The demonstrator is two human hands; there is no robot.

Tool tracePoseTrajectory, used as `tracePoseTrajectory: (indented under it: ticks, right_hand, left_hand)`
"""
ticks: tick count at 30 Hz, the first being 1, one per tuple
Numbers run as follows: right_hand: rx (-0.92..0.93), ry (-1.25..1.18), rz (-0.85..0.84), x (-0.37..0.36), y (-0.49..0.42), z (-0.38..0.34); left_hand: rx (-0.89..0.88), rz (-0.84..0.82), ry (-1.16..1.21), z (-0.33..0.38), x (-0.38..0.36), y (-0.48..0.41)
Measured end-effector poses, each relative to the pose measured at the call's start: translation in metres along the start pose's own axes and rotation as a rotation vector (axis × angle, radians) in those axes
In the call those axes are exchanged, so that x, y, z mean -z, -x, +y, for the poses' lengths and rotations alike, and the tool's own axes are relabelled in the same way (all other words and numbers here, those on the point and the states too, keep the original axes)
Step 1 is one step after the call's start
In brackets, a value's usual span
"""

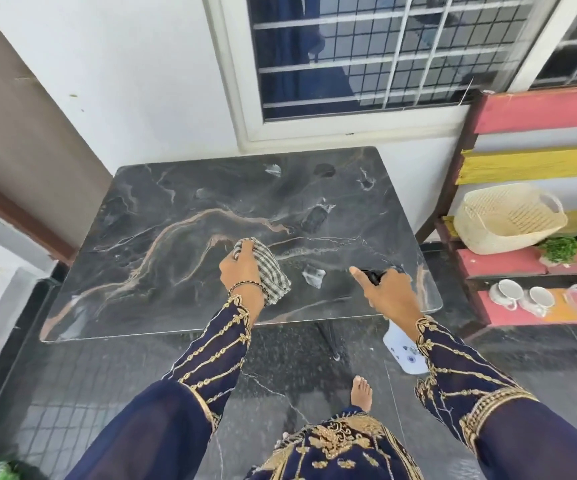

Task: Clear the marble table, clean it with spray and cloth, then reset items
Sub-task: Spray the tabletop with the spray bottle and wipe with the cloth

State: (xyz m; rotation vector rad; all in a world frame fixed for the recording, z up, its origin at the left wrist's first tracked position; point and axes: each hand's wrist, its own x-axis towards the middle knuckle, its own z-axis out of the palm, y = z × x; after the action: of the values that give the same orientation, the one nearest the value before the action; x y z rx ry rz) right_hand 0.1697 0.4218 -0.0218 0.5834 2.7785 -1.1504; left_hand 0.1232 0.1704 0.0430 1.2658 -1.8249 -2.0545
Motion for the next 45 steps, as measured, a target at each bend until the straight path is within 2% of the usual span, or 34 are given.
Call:
tracePoseTrajectory:
  ticks: [4, 10, 15, 17, 20, 24, 30, 35, 40, 45]
  right_hand:
    - [-0.030, -0.165, 0.022, 0.012, -0.010, 0.005]
    - [-0.008, -0.124, -0.011, 0.031, -0.055, 0.007]
    - [-0.044, -0.023, 0.079, 0.048, -0.099, 0.004]
    - [-0.045, -0.037, 0.053, 0.055, -0.122, 0.003]
    - [-0.047, -0.193, -0.034, 0.061, -0.155, 0.002]
    - [-0.004, -0.152, -0.101, 0.070, -0.200, -0.003]
    - [-0.002, -0.122, -0.048, 0.081, -0.261, -0.015]
    - [-0.047, -0.292, -0.050, 0.091, -0.301, -0.024]
    - [-0.009, -0.205, -0.074, 0.093, -0.341, -0.037]
    - [0.006, -0.153, 0.000, 0.098, -0.373, -0.047]
  left_hand:
    - [-0.015, 0.005, -0.032, 0.001, -0.022, 0.001]
    - [-0.001, -0.011, -0.059, 0.008, -0.068, 0.005]
    - [0.010, -0.024, -0.046, 0.012, -0.109, 0.006]
    - [0.021, -0.011, -0.044, 0.014, -0.127, 0.007]
    - [0.018, -0.010, -0.057, 0.015, -0.147, 0.006]
    - [0.041, 0.015, -0.092, 0.017, -0.179, 0.005]
    - [0.048, -0.002, -0.064, 0.017, -0.233, -0.001]
    - [0.064, 0.002, -0.052, 0.019, -0.271, -0.011]
    - [0.067, 0.022, -0.053, 0.018, -0.289, -0.022]
    - [0.073, 0.043, -0.034, 0.020, -0.293, -0.029]
